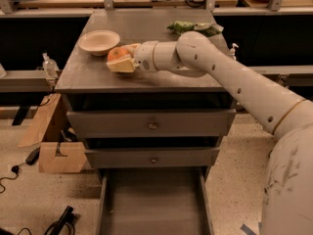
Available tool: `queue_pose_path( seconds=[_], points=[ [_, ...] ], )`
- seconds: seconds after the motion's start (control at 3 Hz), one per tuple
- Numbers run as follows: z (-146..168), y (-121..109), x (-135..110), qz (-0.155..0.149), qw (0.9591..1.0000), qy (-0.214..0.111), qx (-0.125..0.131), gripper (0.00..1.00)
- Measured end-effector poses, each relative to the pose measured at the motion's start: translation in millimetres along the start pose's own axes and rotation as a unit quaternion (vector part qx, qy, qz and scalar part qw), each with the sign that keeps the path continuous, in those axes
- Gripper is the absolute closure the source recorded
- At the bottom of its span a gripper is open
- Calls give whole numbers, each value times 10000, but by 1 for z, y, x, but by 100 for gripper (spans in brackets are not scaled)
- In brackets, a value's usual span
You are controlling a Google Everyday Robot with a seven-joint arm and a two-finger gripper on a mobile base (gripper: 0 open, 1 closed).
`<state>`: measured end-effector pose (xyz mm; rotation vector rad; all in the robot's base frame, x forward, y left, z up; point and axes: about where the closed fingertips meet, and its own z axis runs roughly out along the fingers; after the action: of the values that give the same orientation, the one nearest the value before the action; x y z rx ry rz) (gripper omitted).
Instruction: Place orange into bottom drawer
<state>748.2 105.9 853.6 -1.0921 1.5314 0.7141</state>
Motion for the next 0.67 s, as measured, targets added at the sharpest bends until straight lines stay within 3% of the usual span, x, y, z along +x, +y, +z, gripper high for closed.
queue_pose_path(
  seconds=[0.33,0.67],
  points=[
    [-3,1,-13,-96,9999,-76,-81,100],
    [-34,21,-42,-333,9988,-243,-272,100]
  ],
)
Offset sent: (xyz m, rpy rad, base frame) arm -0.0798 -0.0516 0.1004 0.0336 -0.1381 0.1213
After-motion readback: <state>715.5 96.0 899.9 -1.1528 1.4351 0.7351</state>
